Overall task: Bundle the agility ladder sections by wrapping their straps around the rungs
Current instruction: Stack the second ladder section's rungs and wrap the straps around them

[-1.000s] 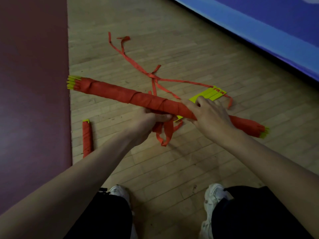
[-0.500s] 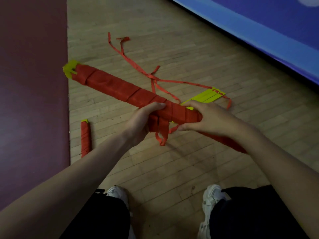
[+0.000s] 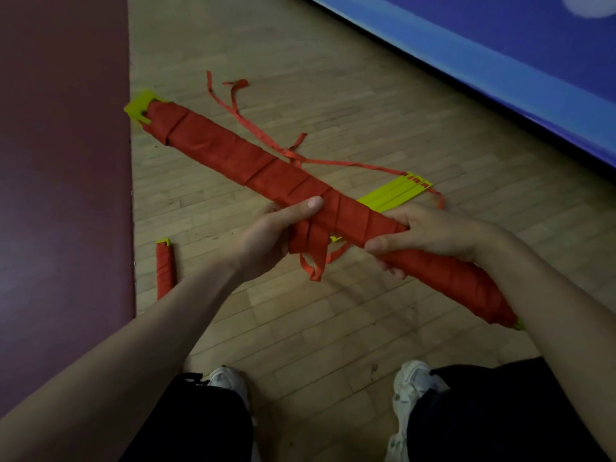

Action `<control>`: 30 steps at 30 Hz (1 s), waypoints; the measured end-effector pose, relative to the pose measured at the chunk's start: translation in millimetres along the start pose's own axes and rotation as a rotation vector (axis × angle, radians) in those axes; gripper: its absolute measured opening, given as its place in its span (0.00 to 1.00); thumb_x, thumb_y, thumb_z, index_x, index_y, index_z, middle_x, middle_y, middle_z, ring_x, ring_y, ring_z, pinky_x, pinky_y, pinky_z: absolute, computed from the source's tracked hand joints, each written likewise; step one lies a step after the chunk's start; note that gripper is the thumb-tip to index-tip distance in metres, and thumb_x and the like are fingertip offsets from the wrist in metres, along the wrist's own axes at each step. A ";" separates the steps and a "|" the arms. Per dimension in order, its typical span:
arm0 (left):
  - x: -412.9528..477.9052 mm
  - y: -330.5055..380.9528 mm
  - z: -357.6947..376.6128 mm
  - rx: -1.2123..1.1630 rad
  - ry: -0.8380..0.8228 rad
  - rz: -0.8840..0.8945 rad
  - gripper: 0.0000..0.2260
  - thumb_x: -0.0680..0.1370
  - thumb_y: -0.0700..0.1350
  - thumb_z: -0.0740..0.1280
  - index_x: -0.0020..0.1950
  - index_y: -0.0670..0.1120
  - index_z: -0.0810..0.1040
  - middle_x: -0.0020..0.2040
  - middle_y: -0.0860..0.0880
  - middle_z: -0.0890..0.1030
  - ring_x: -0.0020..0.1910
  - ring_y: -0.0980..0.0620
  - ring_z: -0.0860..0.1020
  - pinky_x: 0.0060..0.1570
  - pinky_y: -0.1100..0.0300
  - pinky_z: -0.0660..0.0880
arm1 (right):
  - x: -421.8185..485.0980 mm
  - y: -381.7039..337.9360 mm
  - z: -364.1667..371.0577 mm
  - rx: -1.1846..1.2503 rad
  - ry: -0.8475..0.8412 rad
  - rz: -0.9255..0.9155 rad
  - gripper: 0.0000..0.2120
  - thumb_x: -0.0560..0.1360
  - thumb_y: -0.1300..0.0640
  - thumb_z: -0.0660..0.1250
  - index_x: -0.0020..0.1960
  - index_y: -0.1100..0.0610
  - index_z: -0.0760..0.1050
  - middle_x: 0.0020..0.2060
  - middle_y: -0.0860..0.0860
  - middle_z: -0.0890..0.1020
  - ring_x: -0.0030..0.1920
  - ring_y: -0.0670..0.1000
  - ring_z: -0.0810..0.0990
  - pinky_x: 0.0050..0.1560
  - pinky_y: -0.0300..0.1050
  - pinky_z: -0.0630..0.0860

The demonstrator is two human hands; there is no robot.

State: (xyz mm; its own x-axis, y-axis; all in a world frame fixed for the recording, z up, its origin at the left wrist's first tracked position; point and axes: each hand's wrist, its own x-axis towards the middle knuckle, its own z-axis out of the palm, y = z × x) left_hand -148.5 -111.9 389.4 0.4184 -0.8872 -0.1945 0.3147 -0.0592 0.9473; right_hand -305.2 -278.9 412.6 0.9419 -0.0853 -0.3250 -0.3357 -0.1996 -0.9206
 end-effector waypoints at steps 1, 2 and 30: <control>0.0 0.3 -1.2 0.002 -0.032 0.002 0.14 0.74 0.45 0.66 0.54 0.38 0.81 0.49 0.42 0.84 0.47 0.46 0.83 0.51 0.53 0.80 | -1.6 -1.0 -1.5 -0.005 0.016 -0.007 0.05 0.67 0.53 0.70 0.35 0.53 0.81 0.32 0.54 0.81 0.28 0.52 0.78 0.30 0.41 0.77; -0.5 1.0 -1.3 0.016 -0.062 -0.004 0.12 0.75 0.44 0.66 0.53 0.39 0.81 0.49 0.43 0.84 0.48 0.48 0.84 0.50 0.55 0.81 | -2.4 -1.2 -3.9 -0.008 0.030 -0.013 0.05 0.67 0.53 0.70 0.36 0.53 0.80 0.32 0.54 0.81 0.28 0.53 0.78 0.30 0.41 0.77; -7.8 -2.3 11.9 0.084 0.045 -0.115 0.10 0.80 0.40 0.61 0.50 0.33 0.77 0.41 0.41 0.83 0.39 0.49 0.83 0.51 0.52 0.80 | 29.9 16.0 13.5 -1.075 0.604 -0.016 0.23 0.71 0.34 0.64 0.63 0.41 0.67 0.50 0.53 0.83 0.54 0.58 0.80 0.47 0.48 0.73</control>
State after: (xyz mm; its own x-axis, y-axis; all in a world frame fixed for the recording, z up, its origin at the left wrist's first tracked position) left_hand -162.6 -110.3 391.8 0.4221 -0.8512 -0.3120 0.2907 -0.1989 0.9359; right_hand -282.3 -271.5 385.2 0.8843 -0.4561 0.0998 -0.4340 -0.8819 -0.1843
